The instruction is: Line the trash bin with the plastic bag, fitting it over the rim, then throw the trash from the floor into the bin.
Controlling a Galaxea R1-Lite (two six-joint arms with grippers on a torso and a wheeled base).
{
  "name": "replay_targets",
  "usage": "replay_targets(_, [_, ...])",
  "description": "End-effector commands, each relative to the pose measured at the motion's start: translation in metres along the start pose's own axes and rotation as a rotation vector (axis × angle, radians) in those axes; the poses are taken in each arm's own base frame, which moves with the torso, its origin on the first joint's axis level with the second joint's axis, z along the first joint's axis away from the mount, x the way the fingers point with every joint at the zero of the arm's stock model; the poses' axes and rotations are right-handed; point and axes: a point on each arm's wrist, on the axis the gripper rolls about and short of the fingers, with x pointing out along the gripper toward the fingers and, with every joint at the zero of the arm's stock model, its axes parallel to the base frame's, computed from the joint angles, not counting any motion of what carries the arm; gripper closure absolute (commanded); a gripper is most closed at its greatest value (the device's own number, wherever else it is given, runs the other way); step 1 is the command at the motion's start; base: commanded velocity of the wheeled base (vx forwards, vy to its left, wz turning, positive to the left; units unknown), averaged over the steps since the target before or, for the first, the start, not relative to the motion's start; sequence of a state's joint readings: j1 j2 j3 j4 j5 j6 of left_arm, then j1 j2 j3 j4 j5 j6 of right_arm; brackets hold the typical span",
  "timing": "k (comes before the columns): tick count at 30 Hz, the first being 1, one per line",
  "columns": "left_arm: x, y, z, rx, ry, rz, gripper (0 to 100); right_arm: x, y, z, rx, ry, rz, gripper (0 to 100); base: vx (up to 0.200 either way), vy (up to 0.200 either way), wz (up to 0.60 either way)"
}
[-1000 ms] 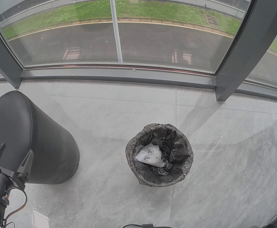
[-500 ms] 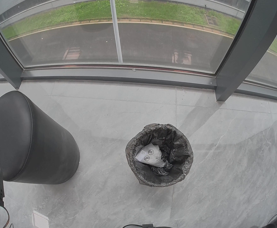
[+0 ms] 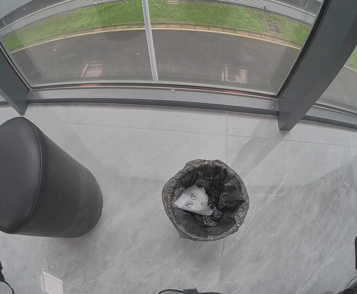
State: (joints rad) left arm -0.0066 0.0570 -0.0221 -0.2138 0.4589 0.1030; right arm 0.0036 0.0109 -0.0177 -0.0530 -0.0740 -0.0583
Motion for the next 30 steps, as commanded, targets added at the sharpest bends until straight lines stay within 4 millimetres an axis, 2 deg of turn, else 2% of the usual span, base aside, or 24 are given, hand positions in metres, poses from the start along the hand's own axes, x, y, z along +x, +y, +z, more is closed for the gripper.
replay_targets(1, [-0.0048,-0.0006,-0.0171,-0.039,0.059,-0.041,0,-0.0001,0.0003,-0.0039,0.069,0.003,0.001,0,0.000,0.000,0.00])
replay_targets(5, [-0.0055,-0.0044,-0.0206,-0.129,0.095,-0.198,0,-0.0001,-0.0005,-0.0040,0.095,0.003,-0.032,0,0.000,0.000,0.00])
replay_targets(10, [-0.0062,-0.0066,-0.0220,-0.136,0.111,-0.296,0,-0.0001,-0.0014,-0.0039,0.084,0.003,-0.069,0,0.000,0.000,0.00])
replay_targets(30, [-0.0062,-0.0068,-0.0218,-0.120,0.107,-0.309,0,0.0000,-0.0016,-0.0045,0.090,0.006,-0.081,0,0.000,0.000,0.00])
